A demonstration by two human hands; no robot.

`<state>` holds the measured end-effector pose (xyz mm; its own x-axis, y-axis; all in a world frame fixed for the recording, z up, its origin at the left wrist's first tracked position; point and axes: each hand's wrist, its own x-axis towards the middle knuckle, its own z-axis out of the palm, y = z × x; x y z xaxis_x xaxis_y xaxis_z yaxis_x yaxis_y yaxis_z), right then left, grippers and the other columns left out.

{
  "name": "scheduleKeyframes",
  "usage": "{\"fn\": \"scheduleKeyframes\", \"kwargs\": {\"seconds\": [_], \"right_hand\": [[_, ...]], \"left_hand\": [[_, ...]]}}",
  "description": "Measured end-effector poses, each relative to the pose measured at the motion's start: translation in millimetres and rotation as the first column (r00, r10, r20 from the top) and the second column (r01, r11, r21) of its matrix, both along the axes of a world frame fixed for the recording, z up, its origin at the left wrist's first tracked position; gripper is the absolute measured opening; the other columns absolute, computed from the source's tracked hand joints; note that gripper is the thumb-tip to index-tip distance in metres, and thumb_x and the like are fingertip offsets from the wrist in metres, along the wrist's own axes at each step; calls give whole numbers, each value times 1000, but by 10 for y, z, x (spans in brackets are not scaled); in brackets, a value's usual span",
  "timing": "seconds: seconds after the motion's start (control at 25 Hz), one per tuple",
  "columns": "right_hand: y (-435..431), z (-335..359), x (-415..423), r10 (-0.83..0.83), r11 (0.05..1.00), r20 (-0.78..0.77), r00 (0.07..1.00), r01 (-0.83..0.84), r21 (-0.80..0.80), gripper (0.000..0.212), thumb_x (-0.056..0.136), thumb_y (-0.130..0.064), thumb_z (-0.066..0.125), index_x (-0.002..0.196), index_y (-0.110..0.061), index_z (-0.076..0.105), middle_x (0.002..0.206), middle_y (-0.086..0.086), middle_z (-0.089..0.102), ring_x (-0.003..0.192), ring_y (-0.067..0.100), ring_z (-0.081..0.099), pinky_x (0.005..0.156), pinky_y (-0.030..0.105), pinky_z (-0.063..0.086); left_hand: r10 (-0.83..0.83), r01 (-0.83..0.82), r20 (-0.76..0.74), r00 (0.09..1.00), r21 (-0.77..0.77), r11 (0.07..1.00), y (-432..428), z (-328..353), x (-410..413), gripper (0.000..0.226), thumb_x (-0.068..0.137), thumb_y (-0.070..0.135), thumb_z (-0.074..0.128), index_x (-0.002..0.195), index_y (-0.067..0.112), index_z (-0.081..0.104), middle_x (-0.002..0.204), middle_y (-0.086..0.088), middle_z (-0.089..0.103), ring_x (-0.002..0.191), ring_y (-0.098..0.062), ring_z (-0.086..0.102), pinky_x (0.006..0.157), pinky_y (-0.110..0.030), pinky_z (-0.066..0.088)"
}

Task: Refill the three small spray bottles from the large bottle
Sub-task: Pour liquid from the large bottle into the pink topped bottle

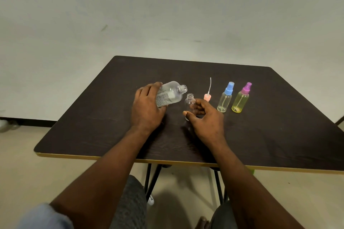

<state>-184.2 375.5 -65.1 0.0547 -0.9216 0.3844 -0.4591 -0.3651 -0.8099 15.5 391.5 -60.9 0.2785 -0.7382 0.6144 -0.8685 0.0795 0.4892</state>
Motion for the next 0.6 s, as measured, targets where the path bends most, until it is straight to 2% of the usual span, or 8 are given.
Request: {"fn": "scheduleKeyframes", "kwargs": {"seconds": [0.16,0.4,0.6], "right_hand": [[-7,-9,3,-9,1000,15,1000,9,7,46,82,-25,88,126,-24,72,109,-12,75,96,1,70,87,24,61],[-8,-12,11,-23,1000,9,1000,24,-9,49,83,-26,87,129,-24,72,114,-13,75,100,0,69,88,19,58],[3,-5,7,-50,998,-9,999,50,-25,48,82,-27,87,127,-27,72,110,-18,72,96,-10,64,80,3,48]], "left_hand": [[4,-5,66,998,21,1000,-2,-5,-20,75,77,17,85,145,23,52,140,-1,56,132,-24,44,102,-37,51],[42,-40,69,997,-27,999,-2,-3,-3,77,75,6,83,144,21,54,142,-3,54,136,-28,41,105,-40,51],[48,-45,67,997,-53,998,7,4,-4,77,75,-1,79,145,20,54,145,-6,50,140,-31,36,107,-47,51]]}}
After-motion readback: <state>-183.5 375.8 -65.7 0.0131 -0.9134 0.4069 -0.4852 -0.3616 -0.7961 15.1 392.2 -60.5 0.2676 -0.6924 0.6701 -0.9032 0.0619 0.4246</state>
